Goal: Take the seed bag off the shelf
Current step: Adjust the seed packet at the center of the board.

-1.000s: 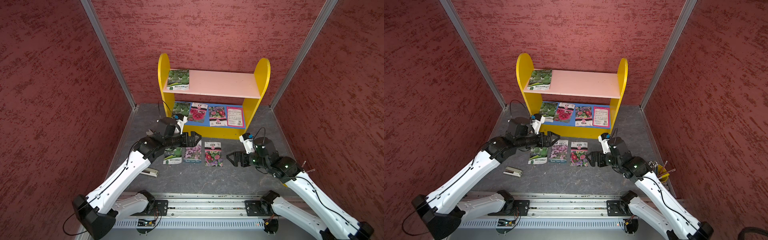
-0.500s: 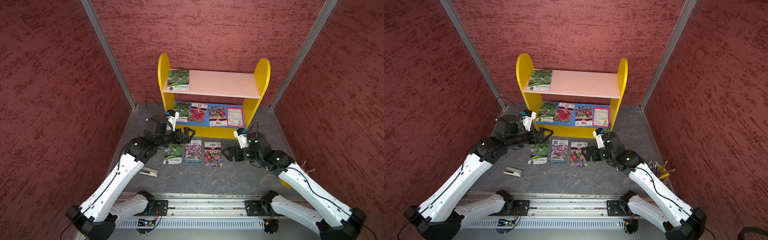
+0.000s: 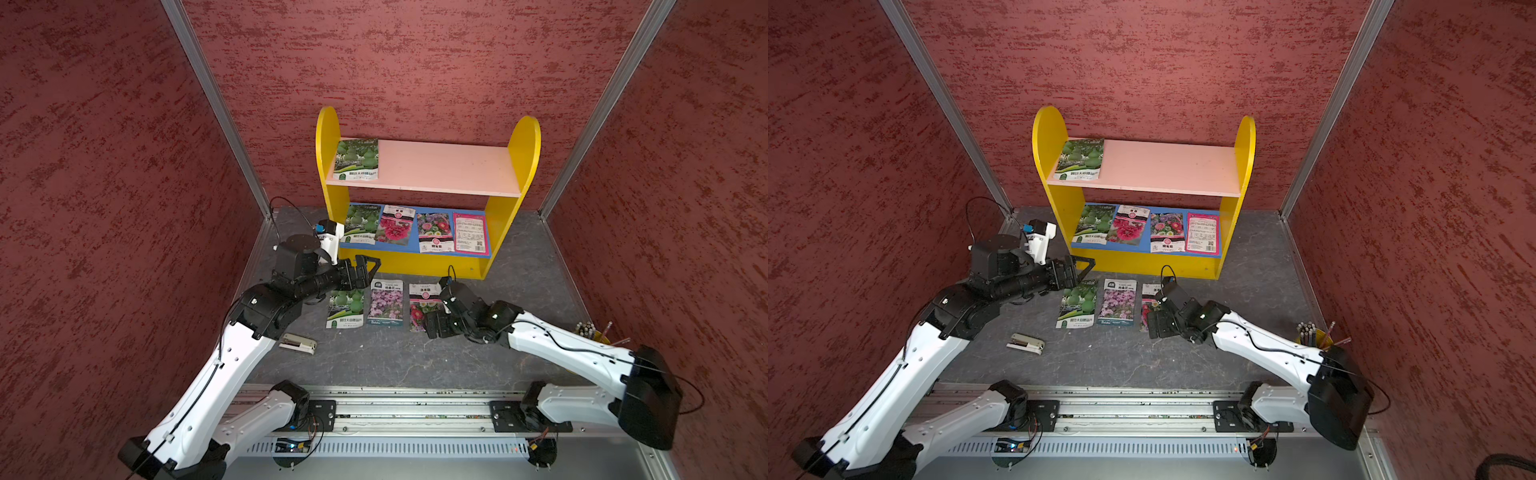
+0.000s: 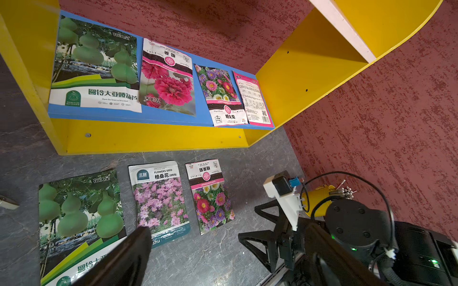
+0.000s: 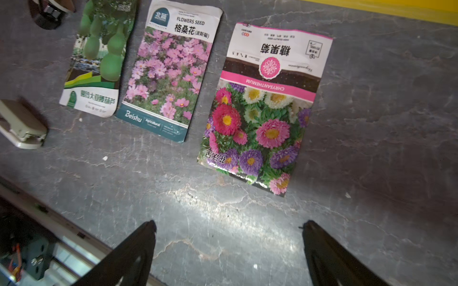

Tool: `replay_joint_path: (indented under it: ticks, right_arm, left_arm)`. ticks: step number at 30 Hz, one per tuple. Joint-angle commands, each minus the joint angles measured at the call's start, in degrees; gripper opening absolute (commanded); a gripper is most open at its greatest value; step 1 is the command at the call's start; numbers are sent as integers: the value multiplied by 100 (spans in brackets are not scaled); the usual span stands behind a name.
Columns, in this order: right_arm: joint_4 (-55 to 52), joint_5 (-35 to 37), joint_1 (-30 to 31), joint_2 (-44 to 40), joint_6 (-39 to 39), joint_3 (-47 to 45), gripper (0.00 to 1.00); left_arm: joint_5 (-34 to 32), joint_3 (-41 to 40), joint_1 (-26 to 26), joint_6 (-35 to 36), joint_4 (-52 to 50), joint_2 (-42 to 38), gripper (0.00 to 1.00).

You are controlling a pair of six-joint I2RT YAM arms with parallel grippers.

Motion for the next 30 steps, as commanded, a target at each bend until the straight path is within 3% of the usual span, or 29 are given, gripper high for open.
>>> replay_joint_path:
  ticks: [1, 11, 30]
  right_arm:
    - [374, 580, 159, 391, 91, 102, 96]
    - [604, 940, 348, 1429, 115, 297, 94]
    - [771, 957, 343, 2236, -330, 683, 88]
  left_arm:
    - [-44, -190, 54, 47, -52, -94, 100]
    - [-81, -447, 75, 2, 1, -216, 100]
    - [-5, -636, 246, 47, 89, -195, 100]
